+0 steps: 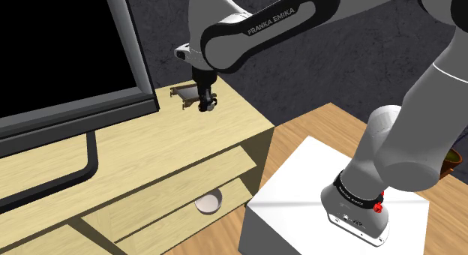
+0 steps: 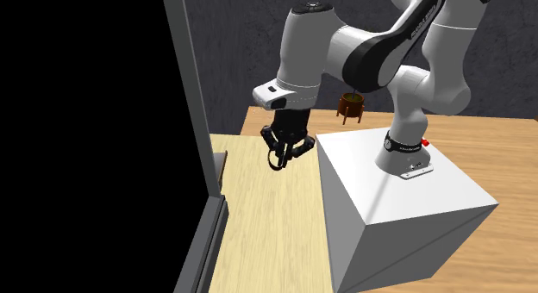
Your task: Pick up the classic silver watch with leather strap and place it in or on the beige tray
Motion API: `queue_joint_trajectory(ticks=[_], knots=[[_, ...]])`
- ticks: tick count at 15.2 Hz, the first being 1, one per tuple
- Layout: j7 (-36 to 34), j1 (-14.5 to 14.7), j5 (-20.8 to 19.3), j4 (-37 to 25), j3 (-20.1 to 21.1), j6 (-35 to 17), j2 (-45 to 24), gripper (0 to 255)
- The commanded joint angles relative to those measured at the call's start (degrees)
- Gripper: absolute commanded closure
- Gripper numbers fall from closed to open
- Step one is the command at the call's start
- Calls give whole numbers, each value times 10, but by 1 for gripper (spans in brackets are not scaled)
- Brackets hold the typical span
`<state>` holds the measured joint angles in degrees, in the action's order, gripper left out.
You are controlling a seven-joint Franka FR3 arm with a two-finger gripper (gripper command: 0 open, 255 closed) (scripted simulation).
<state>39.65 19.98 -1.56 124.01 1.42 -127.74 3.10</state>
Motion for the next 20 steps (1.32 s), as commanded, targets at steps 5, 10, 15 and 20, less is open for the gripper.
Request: queue_joint_trajectory(ticks=[5, 10, 15, 20], knots=[[1, 0, 1, -30, 0, 47, 17, 255], [38, -16, 5, -118, -18, 68, -50, 255], [81, -39, 15, -245, -35, 103, -141, 255], [119, -64, 27, -404, -45, 155, -247, 255]])
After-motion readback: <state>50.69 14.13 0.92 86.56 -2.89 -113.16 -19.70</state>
